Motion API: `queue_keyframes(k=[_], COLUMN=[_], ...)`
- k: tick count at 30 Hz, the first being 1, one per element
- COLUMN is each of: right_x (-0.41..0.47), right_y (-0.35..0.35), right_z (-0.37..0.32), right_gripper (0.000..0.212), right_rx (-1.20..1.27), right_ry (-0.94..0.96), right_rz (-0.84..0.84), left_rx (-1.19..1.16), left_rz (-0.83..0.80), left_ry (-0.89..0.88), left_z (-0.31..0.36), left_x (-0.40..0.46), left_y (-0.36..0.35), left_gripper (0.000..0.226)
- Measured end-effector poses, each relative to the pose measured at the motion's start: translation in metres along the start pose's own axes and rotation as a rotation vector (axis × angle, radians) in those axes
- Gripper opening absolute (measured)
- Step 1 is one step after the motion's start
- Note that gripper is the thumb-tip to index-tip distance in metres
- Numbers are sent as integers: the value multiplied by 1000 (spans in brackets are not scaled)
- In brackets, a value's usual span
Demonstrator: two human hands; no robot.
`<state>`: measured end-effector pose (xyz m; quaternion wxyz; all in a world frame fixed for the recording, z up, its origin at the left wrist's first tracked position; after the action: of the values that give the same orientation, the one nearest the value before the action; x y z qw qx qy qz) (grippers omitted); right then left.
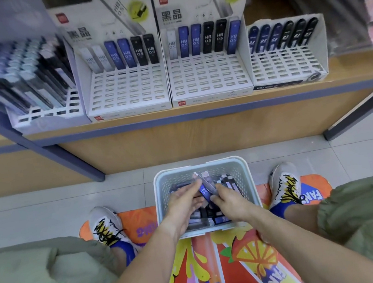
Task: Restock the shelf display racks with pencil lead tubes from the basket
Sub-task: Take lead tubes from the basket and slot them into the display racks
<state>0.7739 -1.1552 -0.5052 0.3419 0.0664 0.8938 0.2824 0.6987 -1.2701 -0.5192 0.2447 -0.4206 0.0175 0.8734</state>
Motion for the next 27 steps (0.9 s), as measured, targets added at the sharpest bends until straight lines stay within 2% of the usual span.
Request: queue_keyframes(k=[3, 6, 11, 14, 17, 22, 27], right_x=[-6, -13, -31, -40, -54, -69, -60], right_y=[2, 18, 56, 74, 92, 116, 116], right_z=[-28, -68, -144, -185, -227, -305, -354], right_gripper=[39, 36, 20, 28, 36, 15, 8], right_rx=[226, 381, 455, 574, 758, 757, 865], right_ry=[-13, 66, 223, 265, 294, 430, 339], right_rz=[-33, 0, 147, 231, 184, 187, 171], left_rx=[76, -79, -214, -289, -369, -403, -382], left_rz=[-39, -52, -83, -163, -212, -214, -157], left_ry=[-35, -60, -167, -214, -261, -347, -399], left_z=[7, 32, 106, 155, 200, 259, 294], left_x=[-10, -24, -58, -88, -120, -159, -174], left_y=[-18, -28, -18, -3, 16, 45, 80], left_gripper=[32, 26, 32, 30, 30, 30, 37])
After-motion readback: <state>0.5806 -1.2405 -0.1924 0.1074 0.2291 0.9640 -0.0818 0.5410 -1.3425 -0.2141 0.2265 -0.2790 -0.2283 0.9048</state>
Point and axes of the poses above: each hand's wrist, its own x-axis towards the middle knuckle, its own y-axis out of the back of the hand, z = x × y, the point moved 8 cm from there along x, towards the middle knuckle, and after that the axes turned 3 degrees about z, right-handed, at the moved point
